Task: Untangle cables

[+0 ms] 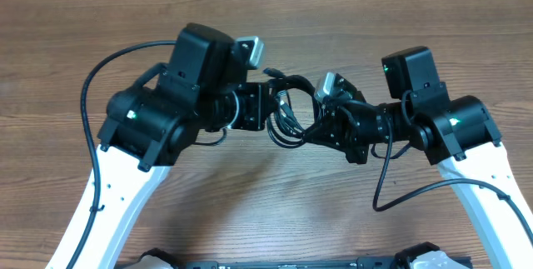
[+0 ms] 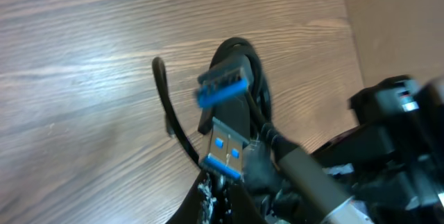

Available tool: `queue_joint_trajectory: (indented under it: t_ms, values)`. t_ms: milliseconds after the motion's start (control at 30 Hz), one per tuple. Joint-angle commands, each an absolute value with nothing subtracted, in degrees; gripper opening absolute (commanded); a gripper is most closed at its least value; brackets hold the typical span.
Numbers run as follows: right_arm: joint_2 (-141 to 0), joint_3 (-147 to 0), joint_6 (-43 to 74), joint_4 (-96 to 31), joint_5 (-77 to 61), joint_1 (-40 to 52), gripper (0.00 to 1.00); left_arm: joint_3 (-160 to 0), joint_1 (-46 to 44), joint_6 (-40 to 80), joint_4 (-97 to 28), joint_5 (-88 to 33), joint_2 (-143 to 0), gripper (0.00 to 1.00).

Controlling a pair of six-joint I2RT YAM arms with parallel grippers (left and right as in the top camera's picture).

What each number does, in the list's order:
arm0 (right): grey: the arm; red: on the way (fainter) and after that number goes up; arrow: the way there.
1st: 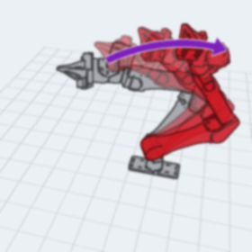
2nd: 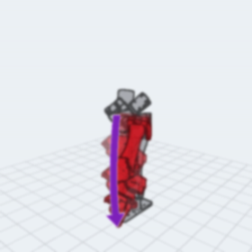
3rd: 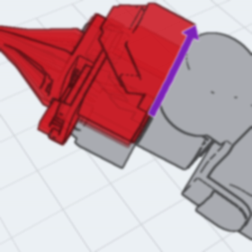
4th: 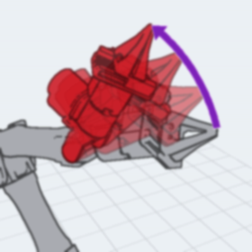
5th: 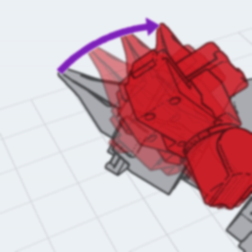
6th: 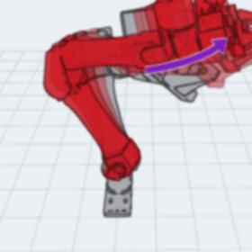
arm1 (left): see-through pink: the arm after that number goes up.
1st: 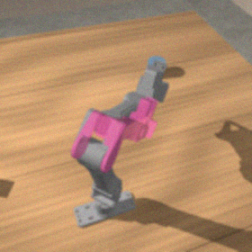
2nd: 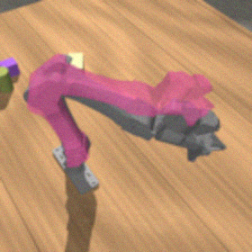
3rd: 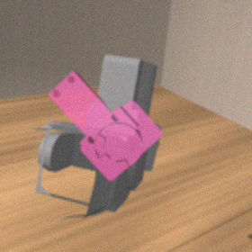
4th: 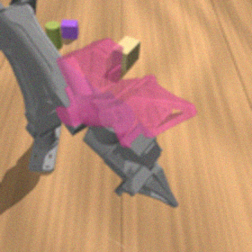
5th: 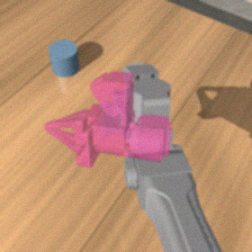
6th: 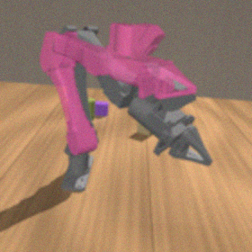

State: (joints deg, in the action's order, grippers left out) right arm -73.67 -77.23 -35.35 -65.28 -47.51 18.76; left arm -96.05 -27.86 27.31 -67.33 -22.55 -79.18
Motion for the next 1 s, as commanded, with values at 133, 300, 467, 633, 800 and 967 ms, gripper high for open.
queue_joint_trajectory:
  t_ms: [133, 300, 467, 633, 800, 967]
  values:
    - [-73.73, -77.1, -21.98, -57.14, -43.53, 12.97, 0.04, -98.15, -25.04, 26.0, -70.54, -23.38, -78.28, 0.04]
    - [-73.63, -77.1, -12.97, -52.01, -43.0, 10.2, 0.04, -98.17, -25.04, 25.28, -70.78, -23.33, -78.28, 0.04]
    - [-73.63, -77.1, -2.31, -52.14, -31.18, 9.23, 0.04, -98.17, -25.04, 25.28, -70.83, -22.04, -78.28, 0.04]
    - [-73.63, -77.1, -4.71, -56.82, -28.8, 9.3, 0.56, -98.17, -25.04, 25.28, -70.67, -22.04, -78.28, 0.04]
    - [-73.63, -77.1, -12.73, -59.2, -32.6, 9.3, 0.7, -98.17, -25.04, 25.28, -70.7, -22.09, -78.28, 0.04]
    - [-73.63, -77.1, -23.24, -61.6, -49.91, 9.3, 0.69, -98.15, -25.04, 25.3, -70.63, -22.09, -78.3, 0.04]
